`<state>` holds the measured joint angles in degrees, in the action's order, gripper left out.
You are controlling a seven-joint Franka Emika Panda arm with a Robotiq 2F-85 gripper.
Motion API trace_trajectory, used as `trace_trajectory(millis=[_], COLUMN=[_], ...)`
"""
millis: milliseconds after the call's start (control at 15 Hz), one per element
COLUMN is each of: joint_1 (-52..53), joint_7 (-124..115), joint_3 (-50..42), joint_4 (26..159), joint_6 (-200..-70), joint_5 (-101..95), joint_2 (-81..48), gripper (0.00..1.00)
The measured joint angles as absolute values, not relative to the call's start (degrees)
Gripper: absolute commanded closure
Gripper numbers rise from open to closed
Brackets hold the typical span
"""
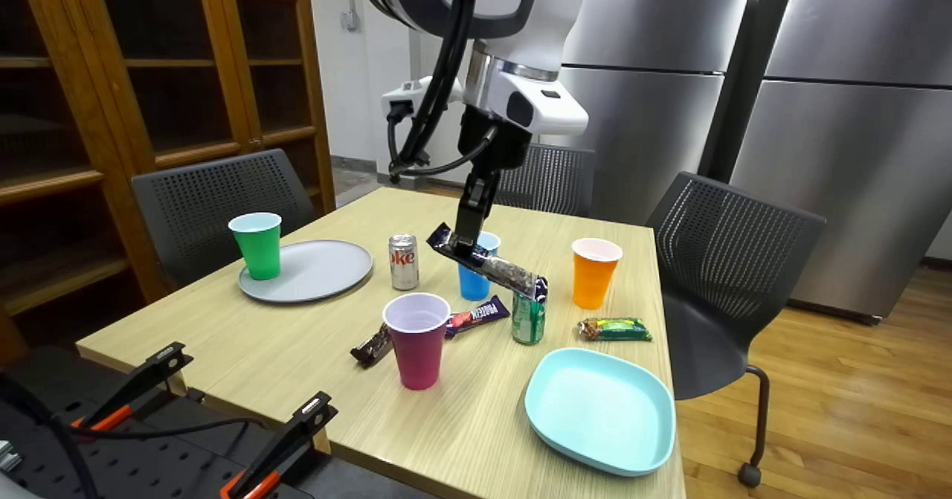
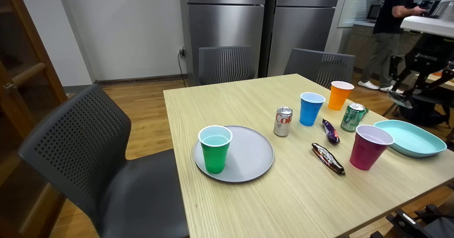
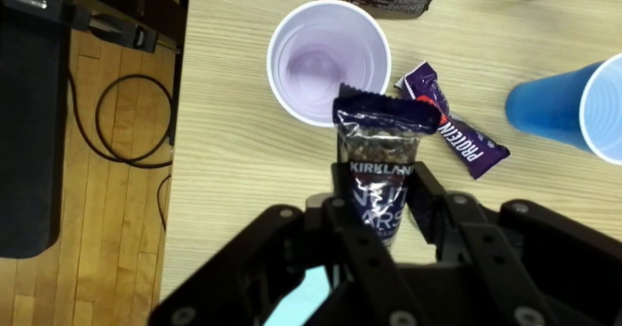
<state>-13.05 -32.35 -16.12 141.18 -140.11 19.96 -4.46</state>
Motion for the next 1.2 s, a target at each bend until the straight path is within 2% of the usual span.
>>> trace_trajectory(millis=[1200], joint_1=[-18.58], joint_7=[-32.43], joint_3=[-18.66], joint_4=[125.62], joint_6=[-137.96], joint_5=[27.84], joint_2=[-23.47], gripper=[0.91])
